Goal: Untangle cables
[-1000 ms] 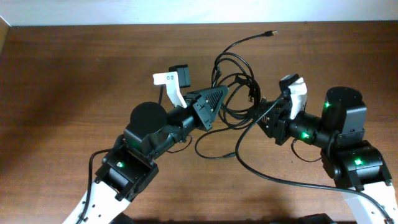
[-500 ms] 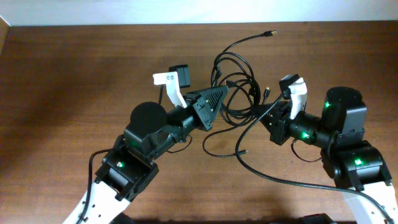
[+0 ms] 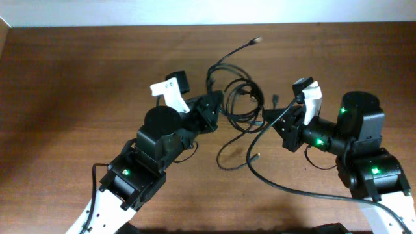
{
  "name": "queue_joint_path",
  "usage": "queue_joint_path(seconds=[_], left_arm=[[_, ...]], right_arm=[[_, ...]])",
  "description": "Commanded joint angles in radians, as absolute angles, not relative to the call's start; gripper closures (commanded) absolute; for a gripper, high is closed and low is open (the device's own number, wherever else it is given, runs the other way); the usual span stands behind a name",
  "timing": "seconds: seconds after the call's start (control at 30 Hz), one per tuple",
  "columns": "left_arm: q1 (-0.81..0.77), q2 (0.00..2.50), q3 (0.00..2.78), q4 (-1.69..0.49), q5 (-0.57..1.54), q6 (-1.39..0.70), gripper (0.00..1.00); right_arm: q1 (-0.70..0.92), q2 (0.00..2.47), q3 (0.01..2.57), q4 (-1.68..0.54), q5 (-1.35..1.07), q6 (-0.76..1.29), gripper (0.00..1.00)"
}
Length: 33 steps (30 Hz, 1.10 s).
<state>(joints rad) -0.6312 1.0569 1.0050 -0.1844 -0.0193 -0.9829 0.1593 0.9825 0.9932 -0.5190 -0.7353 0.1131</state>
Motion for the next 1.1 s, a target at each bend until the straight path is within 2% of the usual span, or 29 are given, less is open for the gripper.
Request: queue_joint_path(seconds=[0.0, 0.43, 0.67, 0.97, 1.03, 1.07], left_arm=[[-0.632, 1.053, 1.016, -0.182, -0.137, -1.033, 1.0], [-0.596, 1.039, 1.016, -0.189, -0.211, -1.07, 1.0], [-0.552, 1.005, 1.016, -0.189, -0.21, -1.068, 1.0], [-0.551, 0.963, 1.016, -0.189, -0.179, -1.038, 1.0], [-0.551, 0.962, 1.016, -0.187, -0.12, -1.038, 1.0], [-0.551, 0.962, 1.016, -0.188, -0.092, -1.038, 1.0]], right_arm=[[0.156, 0.936, 1.012, -0.512, -0.751, 0.112, 0.96], [0.156, 0.89, 1.012, -0.549, -0.748, 0.112, 0.95], [0.156, 0.89, 1.012, -0.55, -0.748, 0.112, 0.69], [0.156, 0.89, 1.012, -0.549, -0.748, 0.112, 0.65], [0.156, 0.89, 1.012, -0.549, -0.748, 0.112, 0.59], [0.156, 0.891, 1.012, -0.549, -0.748, 0.112, 0.5]])
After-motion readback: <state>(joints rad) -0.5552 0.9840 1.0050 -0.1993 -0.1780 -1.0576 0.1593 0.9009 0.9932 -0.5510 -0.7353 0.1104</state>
